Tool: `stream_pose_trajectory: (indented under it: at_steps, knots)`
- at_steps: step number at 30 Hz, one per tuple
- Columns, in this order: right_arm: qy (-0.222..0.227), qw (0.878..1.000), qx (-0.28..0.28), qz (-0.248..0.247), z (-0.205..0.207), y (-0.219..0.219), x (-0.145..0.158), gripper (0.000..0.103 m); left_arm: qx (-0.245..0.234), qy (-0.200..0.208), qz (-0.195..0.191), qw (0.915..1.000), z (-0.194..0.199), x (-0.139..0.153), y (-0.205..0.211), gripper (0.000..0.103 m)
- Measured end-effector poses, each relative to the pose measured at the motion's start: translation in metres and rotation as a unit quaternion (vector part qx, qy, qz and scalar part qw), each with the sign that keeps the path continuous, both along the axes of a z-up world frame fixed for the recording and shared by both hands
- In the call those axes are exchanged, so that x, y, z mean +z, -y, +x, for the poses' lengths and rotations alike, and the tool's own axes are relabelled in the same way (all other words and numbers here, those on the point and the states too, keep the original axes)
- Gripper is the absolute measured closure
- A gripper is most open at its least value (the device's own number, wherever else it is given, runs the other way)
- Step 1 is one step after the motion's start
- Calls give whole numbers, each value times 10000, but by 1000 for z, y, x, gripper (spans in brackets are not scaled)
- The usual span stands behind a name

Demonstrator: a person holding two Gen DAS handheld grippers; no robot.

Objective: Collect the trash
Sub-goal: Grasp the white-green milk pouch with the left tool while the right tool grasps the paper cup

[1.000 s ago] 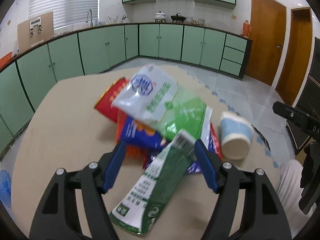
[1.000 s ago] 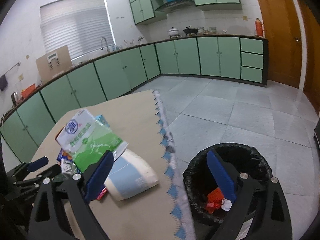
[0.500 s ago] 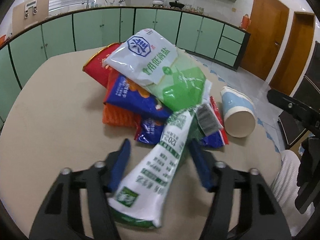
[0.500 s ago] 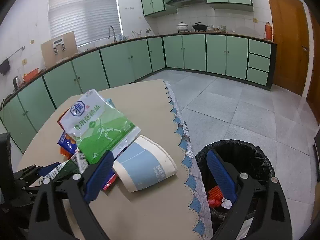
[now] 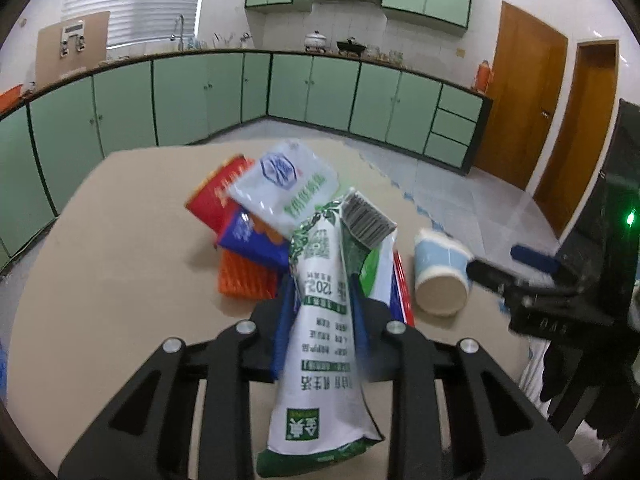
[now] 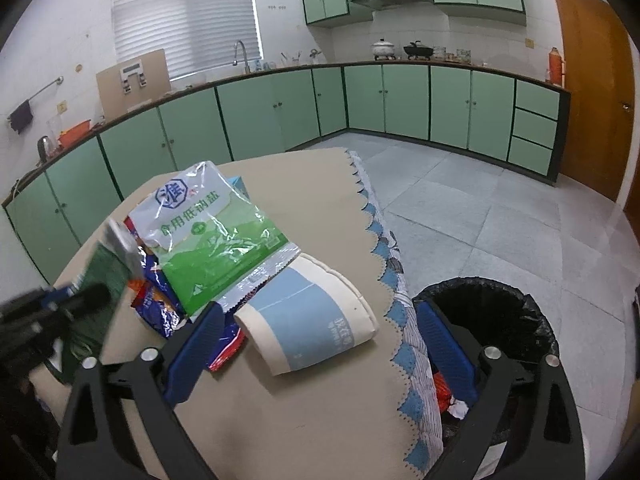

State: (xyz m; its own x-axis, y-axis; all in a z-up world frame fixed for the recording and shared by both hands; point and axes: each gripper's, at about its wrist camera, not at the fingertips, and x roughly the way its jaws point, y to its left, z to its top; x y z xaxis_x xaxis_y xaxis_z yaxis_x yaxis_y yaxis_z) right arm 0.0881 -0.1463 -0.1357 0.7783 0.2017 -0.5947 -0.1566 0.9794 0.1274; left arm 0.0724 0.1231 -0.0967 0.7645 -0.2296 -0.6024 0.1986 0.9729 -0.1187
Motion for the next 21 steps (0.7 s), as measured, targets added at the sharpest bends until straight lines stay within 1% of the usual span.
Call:
stream_pose_trajectory:
  at_steps: [7, 11, 16, 21]
  knots:
    - [-98, 9997, 211, -76, 15, 6, -12, 6, 254, 124, 139, 9995, 21, 5, 9, 78]
    - [-173, 9988, 450, 127, 22, 9, -12, 6, 294, 79, 149, 9994, 29, -1, 15, 78]
    - [-188, 9967, 778, 152, 25, 8, -8, 6, 307, 61, 176, 9994, 30, -5, 14, 78]
    - [-290, 9952, 933, 99, 33, 8, -14, 6, 315, 43, 217, 9993, 34, -6, 14, 78]
